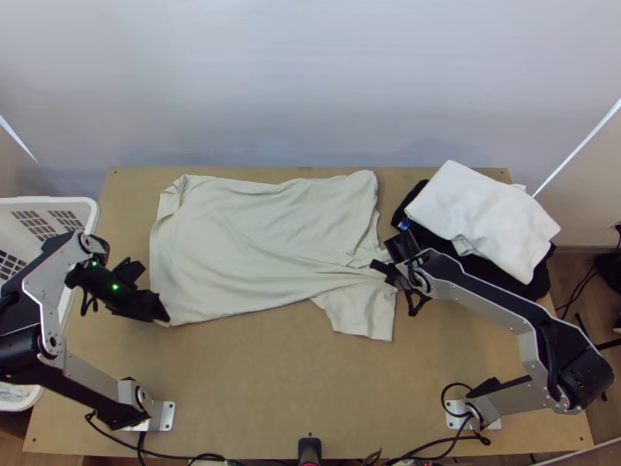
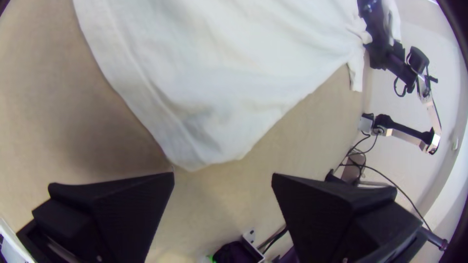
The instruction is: Fold the t-shirt
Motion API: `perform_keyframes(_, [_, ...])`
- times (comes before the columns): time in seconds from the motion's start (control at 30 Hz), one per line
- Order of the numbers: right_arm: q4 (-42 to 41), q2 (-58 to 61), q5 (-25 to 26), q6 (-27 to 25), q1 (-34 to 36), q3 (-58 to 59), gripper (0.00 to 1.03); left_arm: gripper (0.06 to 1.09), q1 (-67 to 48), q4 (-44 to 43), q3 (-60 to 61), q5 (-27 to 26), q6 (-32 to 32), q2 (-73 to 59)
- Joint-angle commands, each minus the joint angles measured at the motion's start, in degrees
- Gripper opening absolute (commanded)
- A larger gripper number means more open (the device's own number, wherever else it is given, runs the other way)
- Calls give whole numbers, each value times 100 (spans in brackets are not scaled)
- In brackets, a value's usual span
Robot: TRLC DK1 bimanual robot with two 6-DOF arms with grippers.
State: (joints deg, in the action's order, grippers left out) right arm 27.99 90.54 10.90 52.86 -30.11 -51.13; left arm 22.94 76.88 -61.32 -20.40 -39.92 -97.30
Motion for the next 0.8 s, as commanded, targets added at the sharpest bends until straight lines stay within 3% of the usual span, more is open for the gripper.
perform_keyframes(0.0, [-4,-10,0,-4,-4,-2,3,103,-26,213,173,318,-235,114])
perform_keyframes(0.2, [-13,-37,0,-4,-13,-19,3,99,-281,-850,735,142,37,387])
perform_keyframes(0.47, [-13,-125,0,-30,-4,86,3,96,-281,-1316,806,-183,266,527])
perform_keyframes(0.6, [-13,-133,0,-4,-13,112,3,55,-114,-1518,753,-570,494,668])
perform_keyframes(0.77, [-13,-142,0,-4,-13,104,3,54,0,-1448,859,-561,371,712])
